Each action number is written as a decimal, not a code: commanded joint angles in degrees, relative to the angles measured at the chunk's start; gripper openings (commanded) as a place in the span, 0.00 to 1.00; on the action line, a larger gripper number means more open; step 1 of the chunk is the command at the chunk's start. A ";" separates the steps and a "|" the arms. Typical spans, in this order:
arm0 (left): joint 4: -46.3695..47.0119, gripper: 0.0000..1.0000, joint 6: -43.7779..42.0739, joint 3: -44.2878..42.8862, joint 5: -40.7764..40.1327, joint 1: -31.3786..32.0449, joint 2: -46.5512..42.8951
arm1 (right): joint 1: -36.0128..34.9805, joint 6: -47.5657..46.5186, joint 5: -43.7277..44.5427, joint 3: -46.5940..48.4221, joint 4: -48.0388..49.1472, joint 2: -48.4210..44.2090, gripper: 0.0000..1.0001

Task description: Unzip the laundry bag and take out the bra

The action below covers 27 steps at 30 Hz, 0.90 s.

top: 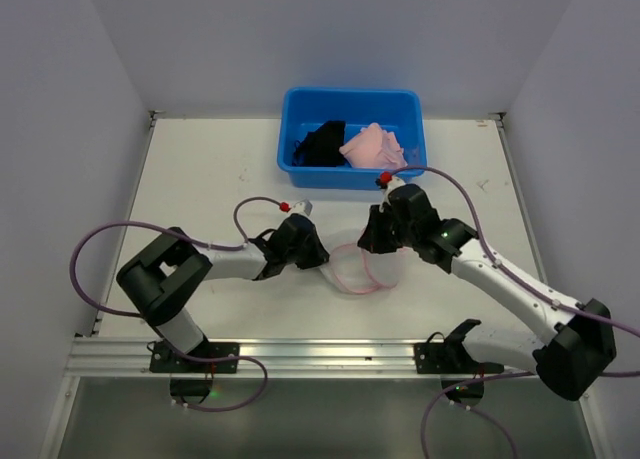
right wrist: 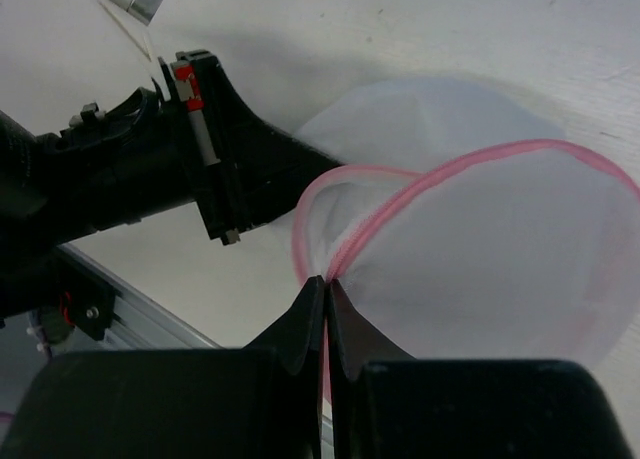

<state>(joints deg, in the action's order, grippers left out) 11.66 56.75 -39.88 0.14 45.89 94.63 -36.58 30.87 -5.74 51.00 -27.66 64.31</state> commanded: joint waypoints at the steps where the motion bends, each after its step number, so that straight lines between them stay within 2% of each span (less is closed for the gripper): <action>1: 8.72 0.00 3.98 1.64 1.26 0.60 1.08 | -3.06 2.52 -4.28 0.33 8.39 4.93 0.00; 8: 14.17 0.00 6.44 4.54 1.96 1.22 3.80 | -5.96 7.00 -9.02 -3.89 23.50 15.13 0.00; 14: 16.11 0.02 7.14 6.83 0.39 1.31 2.41 | -5.96 9.11 -9.91 -6.87 30.55 22.87 0.00; 16: 15.94 0.09 7.14 7.88 0.21 1.31 1.53 | -6.05 9.64 -10.08 -7.67 32.31 24.01 0.00; 17: 15.68 0.17 7.23 8.23 0.21 1.31 0.74 | -6.05 10.08 -10.00 -8.20 32.58 24.89 0.00; 19: 15.15 0.26 7.84 9.72 -1.55 1.31 -0.14 | -6.05 10.08 -9.99 -8.46 33.46 25.42 0.00; 20: 15.15 0.35 8.20 10.43 -1.72 1.31 -1.10 | -6.05 10.08 -9.99 -8.29 33.55 26.12 0.00; 22: 14.18 0.43 9.16 12.27 -2.69 1.22 -2.25 | -6.05 10.00 -9.99 -7.76 32.94 26.91 0.01; 23: 13.22 0.50 9.25 12.54 -3.21 1.22 -3.65 | -6.05 10.00 -9.91 -7.24 32.67 27.79 0.01; 25: 9.10 0.60 9.08 13.07 -5.14 1.05 -5.32 | -5.87 10.17 -9.82 -6.53 31.62 28.93 0.02; 26: 7.69 0.70 8.99 13.16 -5.93 0.96 -7.25 | -5.96 10.26 -10.17 -6.36 31.35 29.37 0.02; 27: 5.41 0.75 8.90 13.42 -7.42 0.87 -8.40 | -5.87 10.26 -10.43 -6.09 31.18 30.42 0.02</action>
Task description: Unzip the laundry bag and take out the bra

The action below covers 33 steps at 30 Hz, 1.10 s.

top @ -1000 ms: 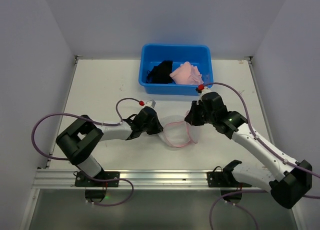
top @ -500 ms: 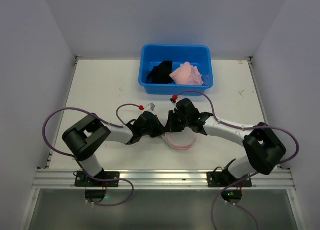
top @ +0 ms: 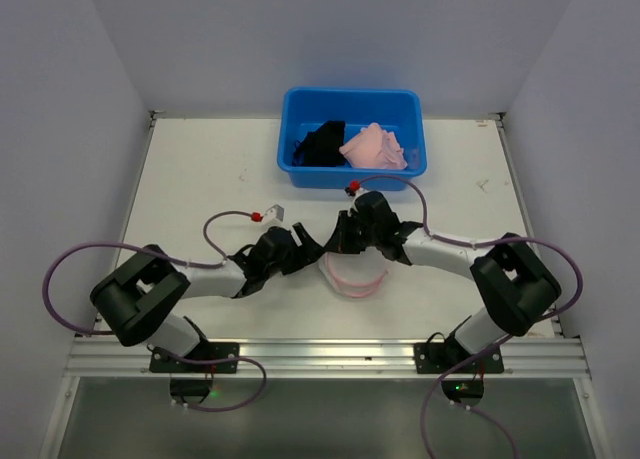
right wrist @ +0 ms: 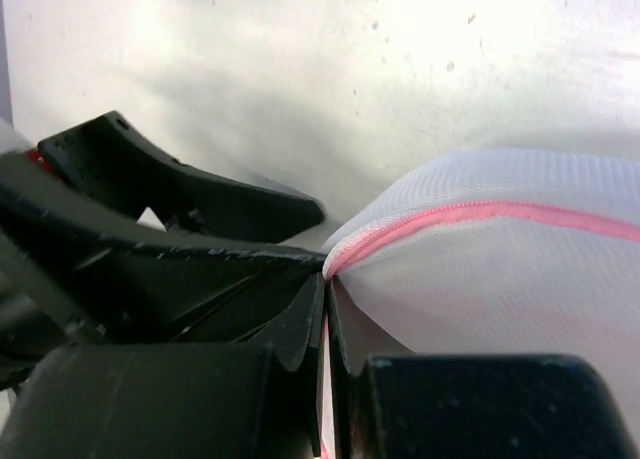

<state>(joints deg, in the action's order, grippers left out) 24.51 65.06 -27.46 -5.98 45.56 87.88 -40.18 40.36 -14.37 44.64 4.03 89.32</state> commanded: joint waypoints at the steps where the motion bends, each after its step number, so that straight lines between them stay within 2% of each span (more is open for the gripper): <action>1: -8.51 0.79 0.60 1.70 -1.84 0.76 -2.61 | -2.35 0.95 -1.89 0.79 -0.69 6.04 0.02; 2: -9.39 0.86 0.60 1.97 -2.54 0.50 -4.71 | -2.36 1.04 -1.98 1.06 -1.04 6.48 0.03; 5: -11.85 0.92 0.86 3.55 -4.04 -0.65 -8.84 | -2.27 1.04 -2.68 2.20 -1.66 8.67 0.03; 11: -16.60 0.97 0.16 5.14 -6.50 -2.14 -13.08 | -2.27 0.86 -3.73 3.78 -2.27 11.23 0.04; 14: -17.74 0.97 -0.19 5.75 -6.24 -3.02 -14.30 | -2.27 0.60 -3.82 4.22 -2.89 11.41 0.08; 16: -17.74 0.97 -0.81 6.19 -6.15 -3.20 -15.62 | -2.27 0.34 -3.65 4.31 -2.98 11.06 0.22; 17: -19.14 0.98 -1.68 5.93 -6.59 -3.46 -17.02 | -2.35 0.07 -3.47 4.31 -3.24 10.10 0.34; 21: -24.40 0.98 -4.66 3.04 -8.34 -3.99 -21.51 | -2.36 -1.60 -1.54 5.19 -6.29 5.80 0.61; 25: -31.18 0.99 -7.66 -0.13 -10.63 -4.86 -26.61 | -2.44 -3.79 0.92 7.90 -10.61 0.60 0.74; 33: -38.66 1.00 -12.84 -6.46 -12.13 -6.36 -32.15 | -2.44 -6.70 5.22 12.48 -19.75 -5.47 0.80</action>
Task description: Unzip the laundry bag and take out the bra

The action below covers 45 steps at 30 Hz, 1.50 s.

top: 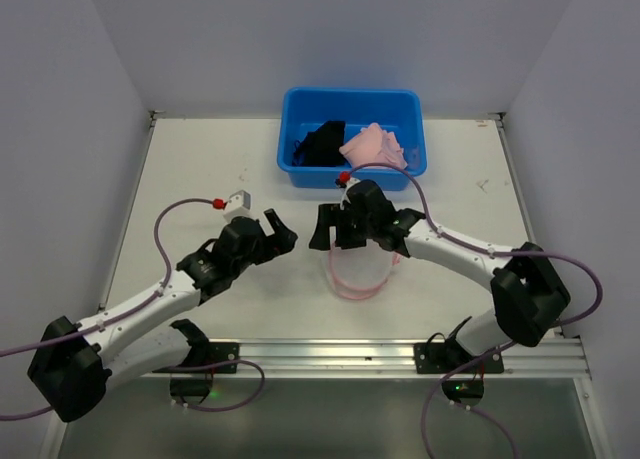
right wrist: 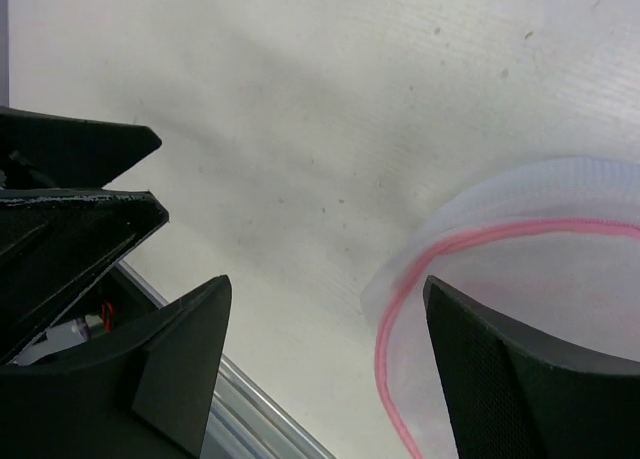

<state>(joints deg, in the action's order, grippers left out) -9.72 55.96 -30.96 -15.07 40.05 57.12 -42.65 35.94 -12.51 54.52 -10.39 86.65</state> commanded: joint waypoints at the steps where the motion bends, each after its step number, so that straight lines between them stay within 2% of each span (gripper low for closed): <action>1: -4.78 1.00 -4.11 -3.31 -2.86 -1.11 -1.66 | 0.03 -2.46 3.89 3.56 -6.21 -3.59 0.80; 4: -5.66 1.00 -6.21 -4.89 -1.72 -2.78 -2.54 | 0.03 -4.38 8.09 5.85 -10.34 -6.04 0.82; 8: -6.72 1.00 -10.77 -7.44 1.61 -6.29 -1.32 | 0.64 -8.25 14.96 9.89 -14.38 -8.77 0.96; 10: -7.16 1.00 -12.36 -9.29 3.55 -9.37 -0.26 | 1.86 -10.09 17.95 12.44 -17.37 -9.66 0.99; 13: -7.77 1.00 -15.44 -11.22 6.72 -14.29 -0.43 | 8.62 -10.98 19.72 13.50 -19.40 -13.78 0.99; 14: -8.30 1.00 -17.01 -11.66 7.85 -15.78 -0.61 | 13.86 -10.98 17.98 13.33 -19.58 -17.10 0.99; 16: -9.18 1.00 -18.43 -13.50 9.44 -20.44 -1.40 | 18.98 -11.07 17.17 13.07 -19.66 -20.72 0.99; 20: -13.82 1.00 -22.29 -16.93 13.74 -28.08 -4.38 | 30.75 -12.30 20.15 14.03 -21.50 -30.56 0.99; 22: -15.85 1.00 -23.88 -18.86 14.54 -32.30 -7.09 | 33.59 -14.13 22.09 14.91 -22.21 -37.06 0.99; 24: -21.89 1.00 -26.77 -24.13 12.19 -34.68 -9.56 | 34.66 -15.55 25.76 15.79 -23.18 -44.24 0.99; 28: -26.48 1.00 -30.12 -35.28 7.00 -34.69 -13.78 | 34.74 -18.61 24.48 17.45 -24.23 -53.84 0.99; 34: -34.40 1.00 -37.50 -50.31 3.03 -34.69 -17.30 | 34.66 -23.98 19.10 24.40 -33.02 -58.52 0.99; 39: -35.90 1.00 -39.97 -52.89 2.68 -34.60 -22.13 | 34.39 -24.17 17.80 22.30 -31.89 -66.06 0.99; 45: -38.71 1.00 -39.18 -53.94 -0.21 -33.12 -24.95 | 32.11 -24.43 17.70 20.63 -30.92 -70.47 0.99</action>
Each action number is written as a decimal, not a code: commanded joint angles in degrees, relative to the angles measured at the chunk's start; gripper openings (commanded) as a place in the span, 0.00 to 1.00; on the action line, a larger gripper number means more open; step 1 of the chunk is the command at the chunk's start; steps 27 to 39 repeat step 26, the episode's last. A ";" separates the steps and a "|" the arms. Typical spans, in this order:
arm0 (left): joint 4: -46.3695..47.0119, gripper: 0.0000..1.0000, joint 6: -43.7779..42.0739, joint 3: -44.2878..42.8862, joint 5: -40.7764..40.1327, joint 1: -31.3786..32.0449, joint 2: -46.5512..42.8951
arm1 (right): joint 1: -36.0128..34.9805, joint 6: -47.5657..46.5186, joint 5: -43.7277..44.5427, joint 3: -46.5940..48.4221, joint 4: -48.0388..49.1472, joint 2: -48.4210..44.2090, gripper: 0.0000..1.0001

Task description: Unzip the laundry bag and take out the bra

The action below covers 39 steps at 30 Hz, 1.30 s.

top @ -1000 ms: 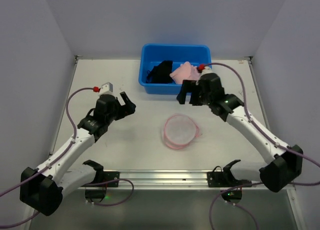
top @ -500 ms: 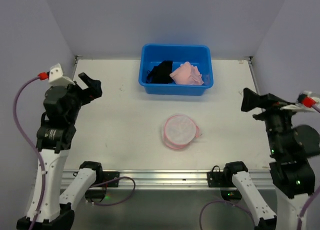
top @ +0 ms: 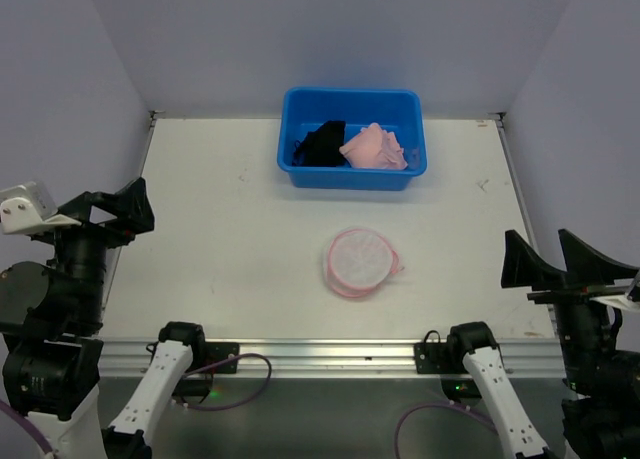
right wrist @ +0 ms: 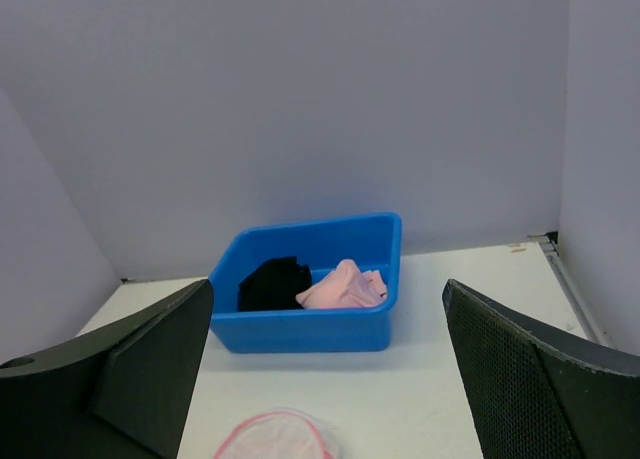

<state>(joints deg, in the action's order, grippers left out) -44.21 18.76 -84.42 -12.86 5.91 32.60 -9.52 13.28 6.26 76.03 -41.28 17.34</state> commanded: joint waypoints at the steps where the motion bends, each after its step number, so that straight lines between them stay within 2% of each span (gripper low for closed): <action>1: -4.31 1.00 -1.54 -0.48 -3.13 1.21 -0.95 | -1.20 -1.76 -0.47 -1.06 0.06 -2.04 0.99; 7: -5.45 1.00 1.45 -1.97 -0.15 1.29 -1.13 | -1.99 -1.59 -0.64 -1.32 0.41 -3.02 0.99; 13: -5.10 1.00 1.36 0.22 -0.76 1.47 -1.13 | -2.08 -1.59 -1.07 -1.67 0.06 -2.40 0.99; 26: -2.03 1.00 1.54 4.62 3.89 1.47 -0.70 | -2.08 -1.41 -2.48 -2.20 0.41 -1.26 0.99; 39: -2.03 1.00 1.54 4.62 3.89 1.47 -0.70 | -2.08 -1.41 -2.48 -2.20 0.41 -1.26 0.99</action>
